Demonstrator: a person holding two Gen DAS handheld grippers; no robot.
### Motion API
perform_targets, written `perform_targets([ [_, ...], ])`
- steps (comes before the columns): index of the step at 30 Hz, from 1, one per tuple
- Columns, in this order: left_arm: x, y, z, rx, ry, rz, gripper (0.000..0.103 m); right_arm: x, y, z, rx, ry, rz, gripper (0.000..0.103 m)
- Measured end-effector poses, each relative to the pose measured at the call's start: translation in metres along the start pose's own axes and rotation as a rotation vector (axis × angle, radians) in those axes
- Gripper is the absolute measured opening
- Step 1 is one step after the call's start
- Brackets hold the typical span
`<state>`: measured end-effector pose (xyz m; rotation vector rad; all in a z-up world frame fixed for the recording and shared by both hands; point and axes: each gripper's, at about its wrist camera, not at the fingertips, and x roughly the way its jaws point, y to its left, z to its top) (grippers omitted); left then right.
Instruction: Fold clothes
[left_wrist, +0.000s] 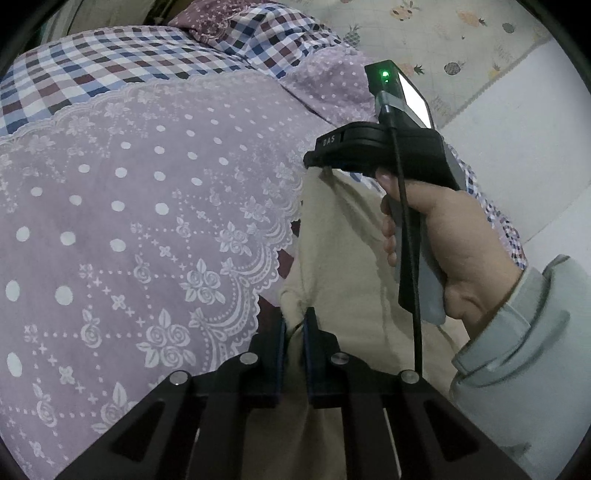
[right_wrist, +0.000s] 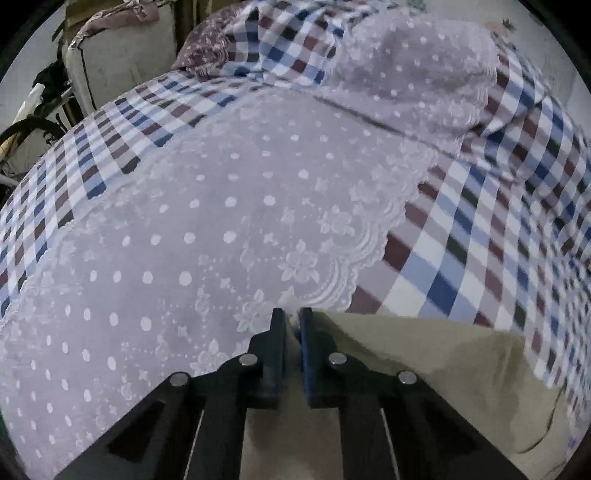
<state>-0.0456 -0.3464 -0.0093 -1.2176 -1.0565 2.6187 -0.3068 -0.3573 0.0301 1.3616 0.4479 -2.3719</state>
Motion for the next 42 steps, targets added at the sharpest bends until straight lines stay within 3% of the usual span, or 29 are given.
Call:
perform_targets([
  [6,0.002,0.004,0.002,0.003,0.002,0.012,0.007,0.003,-0.004,0.016,0.022,-0.028,-0.036,0.005],
  [11,0.005,0.014,0.006,-0.024,0.046,0.006,0.013,-0.028,-0.011,0.008,0.082,-0.090,0.014,0.012],
  [12,0.003,0.015,0.008,-0.028,0.046,0.014,0.018,-0.034,-0.013,0.007,0.094,-0.102,0.023,0.020],
  [13,0.000,0.018,0.009,-0.038,0.040,0.016,0.026,-0.041,-0.014,0.005,0.106,-0.114,0.033,0.035],
  [15,-0.010,0.026,0.013,-0.072,0.018,0.008,0.038,-0.053,-0.017,0.002,0.130,-0.139,0.053,0.047],
  [19,-0.041,0.049,0.020,-0.161,-0.079,-0.040,0.072,-0.079,-0.023,-0.004,0.178,-0.189,0.092,0.056],
  [21,-0.058,0.059,0.021,-0.186,-0.137,-0.051,0.080,-0.092,-0.026,-0.008,0.202,-0.215,0.114,0.060],
  [25,-0.078,0.067,0.020,-0.196,-0.190,-0.065,0.083,-0.170,-0.041,-0.060,0.234,-0.319,0.220,0.068],
  [31,-0.105,0.044,0.004,-0.132,-0.218,-0.089,0.084,-0.272,-0.068,-0.188,0.296,-0.388,0.267,0.073],
  [34,-0.118,0.018,-0.016,-0.049,-0.233,-0.098,0.084,-0.318,-0.075,-0.260,0.299,-0.420,0.222,0.073],
  [39,-0.143,-0.026,-0.077,0.156,-0.242,-0.111,0.084,-0.397,-0.080,-0.403,0.339,-0.513,0.044,0.080],
  [42,-0.153,-0.029,-0.113,0.189,-0.208,-0.071,0.085,-0.421,-0.089,-0.477,0.414,-0.517,-0.047,0.081],
])
